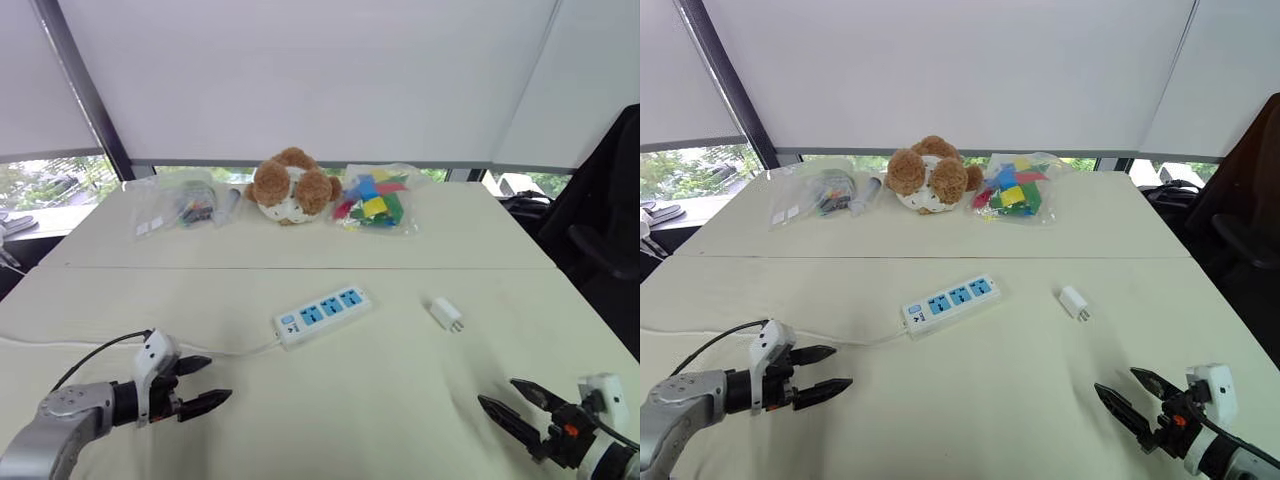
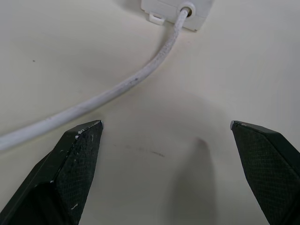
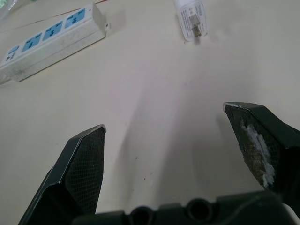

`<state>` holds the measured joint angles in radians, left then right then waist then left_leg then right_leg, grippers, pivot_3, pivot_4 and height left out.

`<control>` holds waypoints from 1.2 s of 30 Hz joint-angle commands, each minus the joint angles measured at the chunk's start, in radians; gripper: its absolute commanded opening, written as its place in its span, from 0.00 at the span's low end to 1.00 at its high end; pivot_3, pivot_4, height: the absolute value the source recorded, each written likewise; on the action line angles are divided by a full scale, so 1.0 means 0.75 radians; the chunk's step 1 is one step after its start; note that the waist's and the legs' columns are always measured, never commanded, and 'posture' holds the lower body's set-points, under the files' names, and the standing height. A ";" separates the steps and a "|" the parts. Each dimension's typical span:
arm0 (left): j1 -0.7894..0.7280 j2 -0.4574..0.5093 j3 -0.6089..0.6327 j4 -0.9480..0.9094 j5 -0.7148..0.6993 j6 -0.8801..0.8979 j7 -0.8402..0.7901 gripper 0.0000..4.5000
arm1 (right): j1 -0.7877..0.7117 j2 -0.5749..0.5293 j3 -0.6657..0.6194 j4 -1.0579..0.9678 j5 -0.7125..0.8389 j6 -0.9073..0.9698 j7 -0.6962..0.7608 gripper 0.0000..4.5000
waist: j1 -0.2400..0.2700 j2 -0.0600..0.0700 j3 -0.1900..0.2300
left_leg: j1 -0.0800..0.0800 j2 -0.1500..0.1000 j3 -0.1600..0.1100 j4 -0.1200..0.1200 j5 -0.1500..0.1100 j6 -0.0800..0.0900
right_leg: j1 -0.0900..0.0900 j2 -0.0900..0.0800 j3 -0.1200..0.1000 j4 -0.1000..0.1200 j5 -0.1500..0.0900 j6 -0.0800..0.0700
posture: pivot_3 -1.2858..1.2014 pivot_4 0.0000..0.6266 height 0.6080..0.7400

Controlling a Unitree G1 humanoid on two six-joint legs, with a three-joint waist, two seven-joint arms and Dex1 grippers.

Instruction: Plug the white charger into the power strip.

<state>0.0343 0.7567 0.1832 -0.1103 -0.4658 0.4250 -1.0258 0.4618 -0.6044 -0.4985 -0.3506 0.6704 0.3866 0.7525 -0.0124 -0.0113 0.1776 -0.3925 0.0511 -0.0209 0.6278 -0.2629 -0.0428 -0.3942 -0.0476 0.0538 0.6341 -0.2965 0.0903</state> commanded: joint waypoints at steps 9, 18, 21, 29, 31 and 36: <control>-0.039 -0.005 0.033 -0.037 -0.035 0.010 0.005 1.00 | -0.056 0.009 0.008 0.001 -0.067 0.016 -0.068 0.98 | -0.001 0.000 0.000 | 0.001 0.000 0.000 0.003 0.000 0.000 | 0.002 0.000 0.000 0.000 0.001 0.001 | 0.52 0.24 0.99; -0.117 -0.003 0.044 -0.029 -0.040 0.018 0.018 1.00 | -0.148 0.001 0.028 0.034 -0.136 0.098 -0.175 0.98 | -0.001 0.000 -0.001 | 0.001 0.000 0.000 0.003 0.000 0.000 | 0.002 0.001 0.000 0.002 0.002 0.003 | 0.52 0.24 0.99; -0.128 0.001 0.036 -0.004 0.001 -0.020 0.031 1.00 | -0.154 0.002 0.020 0.033 -0.136 0.084 -0.154 0.98 | -0.001 0.000 -0.001 | 0.001 0.000 0.000 0.002 0.000 0.000 | 0.002 0.002 0.000 0.002 0.003 0.004 | 0.52 0.24 0.99; -0.321 0.038 -0.059 0.161 0.036 -0.145 -0.156 1.00 | -0.201 -0.065 -0.035 0.088 -0.124 0.082 -0.067 0.98 | 0.000 0.000 -0.001 | 0.002 -0.001 -0.001 0.007 0.001 -0.001 | 0.005 0.001 0.000 0.003 0.004 0.006 | 0.52 0.24 0.99; -0.385 0.022 -0.100 0.221 0.054 -0.193 -0.203 1.00 | -0.226 -0.090 -0.032 0.094 -0.126 0.079 -0.044 0.98 | -0.001 0.000 -0.001 | 0.002 -0.001 0.001 0.008 0.001 -0.001 | 0.005 0.001 0.002 0.003 0.005 0.006 | 0.52 0.24 0.99; -0.556 -0.112 -0.206 0.431 0.119 -0.367 -0.262 1.00 | -0.290 -0.165 -0.016 0.010 -0.046 0.207 -0.014 0.98 | 0.000 0.001 -0.002 | 0.002 -0.001 0.000 0.007 0.002 -0.001 | 0.005 0.002 0.002 0.003 0.010 0.015 | 0.52 0.24 0.99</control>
<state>-0.3659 0.6758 0.0378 0.1890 -0.3911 0.1968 -1.2064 0.2534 -0.7084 -0.4940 -0.2881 0.6017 0.5195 0.7288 -0.0121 -0.0109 0.1764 -0.3910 0.0501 -0.0213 0.6333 -0.2618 -0.0436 -0.3909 -0.0457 0.0554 0.6366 -0.2889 0.1022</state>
